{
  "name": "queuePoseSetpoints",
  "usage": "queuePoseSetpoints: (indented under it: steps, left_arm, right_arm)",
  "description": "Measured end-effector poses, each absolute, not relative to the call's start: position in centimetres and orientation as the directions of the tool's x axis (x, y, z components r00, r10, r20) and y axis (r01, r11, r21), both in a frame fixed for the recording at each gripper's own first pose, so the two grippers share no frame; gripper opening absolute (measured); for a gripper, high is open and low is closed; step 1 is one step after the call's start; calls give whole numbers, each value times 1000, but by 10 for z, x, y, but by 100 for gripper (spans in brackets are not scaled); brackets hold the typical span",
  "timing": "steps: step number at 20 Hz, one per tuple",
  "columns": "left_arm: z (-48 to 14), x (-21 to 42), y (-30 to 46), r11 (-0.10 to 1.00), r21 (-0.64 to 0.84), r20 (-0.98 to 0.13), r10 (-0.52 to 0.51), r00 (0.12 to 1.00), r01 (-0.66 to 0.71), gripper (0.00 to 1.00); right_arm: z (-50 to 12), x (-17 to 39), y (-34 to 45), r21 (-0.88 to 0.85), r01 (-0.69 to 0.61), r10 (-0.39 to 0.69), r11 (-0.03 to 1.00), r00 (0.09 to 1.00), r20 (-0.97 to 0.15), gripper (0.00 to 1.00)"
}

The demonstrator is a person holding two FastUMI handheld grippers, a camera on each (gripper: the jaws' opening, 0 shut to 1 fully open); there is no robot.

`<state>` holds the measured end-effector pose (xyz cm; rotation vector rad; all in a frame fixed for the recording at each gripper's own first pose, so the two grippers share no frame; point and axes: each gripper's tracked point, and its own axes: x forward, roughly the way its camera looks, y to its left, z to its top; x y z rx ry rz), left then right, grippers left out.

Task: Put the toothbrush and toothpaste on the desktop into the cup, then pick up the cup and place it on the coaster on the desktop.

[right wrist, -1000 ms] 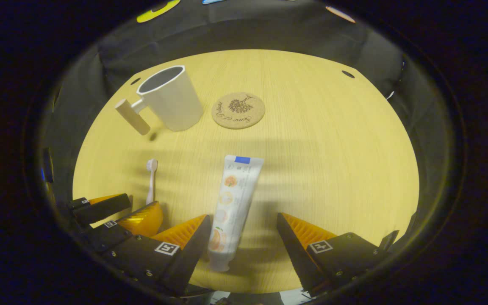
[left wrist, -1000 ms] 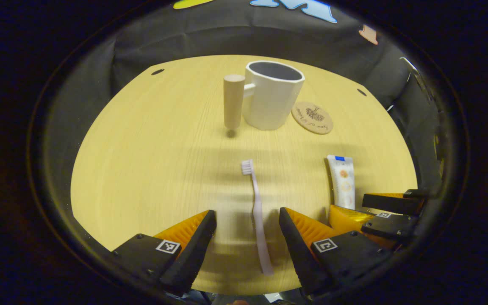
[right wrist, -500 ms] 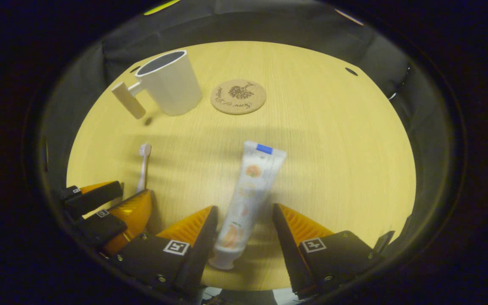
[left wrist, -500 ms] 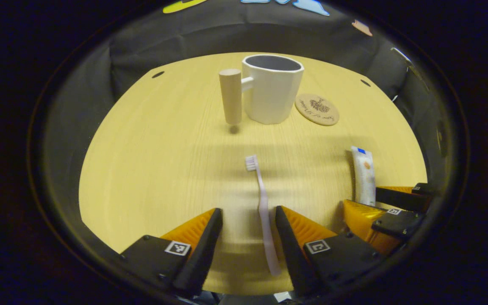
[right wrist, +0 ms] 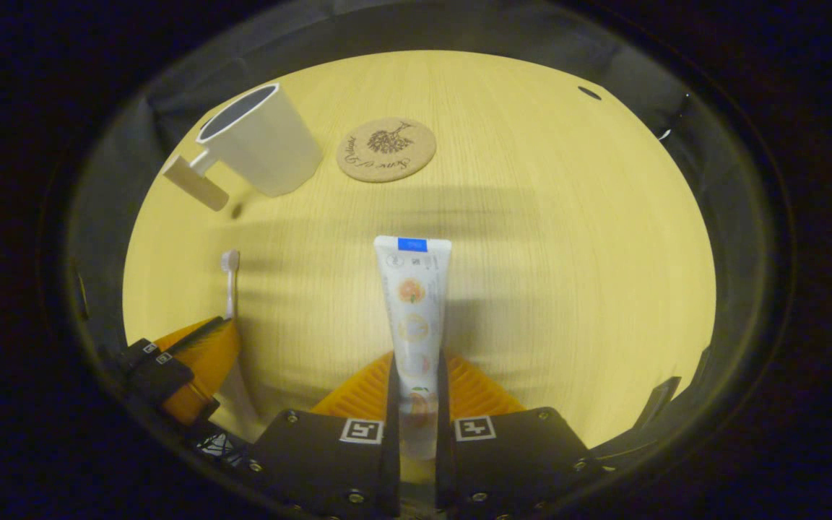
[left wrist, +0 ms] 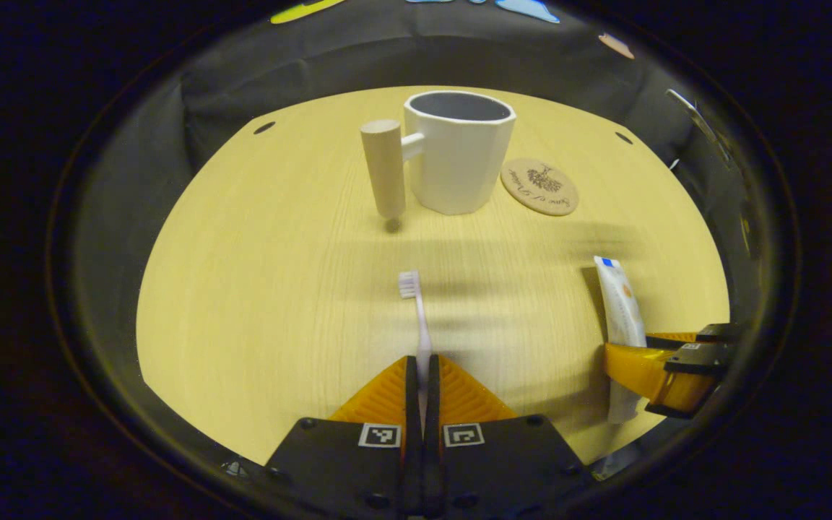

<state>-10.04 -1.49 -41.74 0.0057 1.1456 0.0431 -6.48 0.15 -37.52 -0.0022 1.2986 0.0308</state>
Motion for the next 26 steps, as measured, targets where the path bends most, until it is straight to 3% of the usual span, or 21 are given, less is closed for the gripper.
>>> queuePoseSetpoints:
  steps: [1,3,4,5,11,26]
  left_arm:
    - [-417,-101,-16,999,24,-912,34,410,-31,7]
    - [-414,-100,-14,999,17,-906,27,421,-29,7]
    - [-415,-100,-14,1000,11,-905,22,425,-29,13]
    - [-415,-99,-15,1000,-4,-902,10,431,-30,7]
    - [-390,-91,-4,993,-65,-884,-14,467,-95,7]
    - [-247,-21,-3,964,-249,-695,-108,711,-97,7]
  right_arm:
    - [-373,-69,4,35,-34,43,999,256,-966,10]
    - [-374,-66,2,52,-26,57,998,264,-963,10]
    - [-373,-67,3,58,-25,63,998,266,-962,10]
    - [-373,-68,3,64,-26,68,998,270,-960,10]
    - [-372,-67,2,99,-6,97,995,279,-955,10]
    - [-359,-57,1,169,29,151,985,311,-938,10]
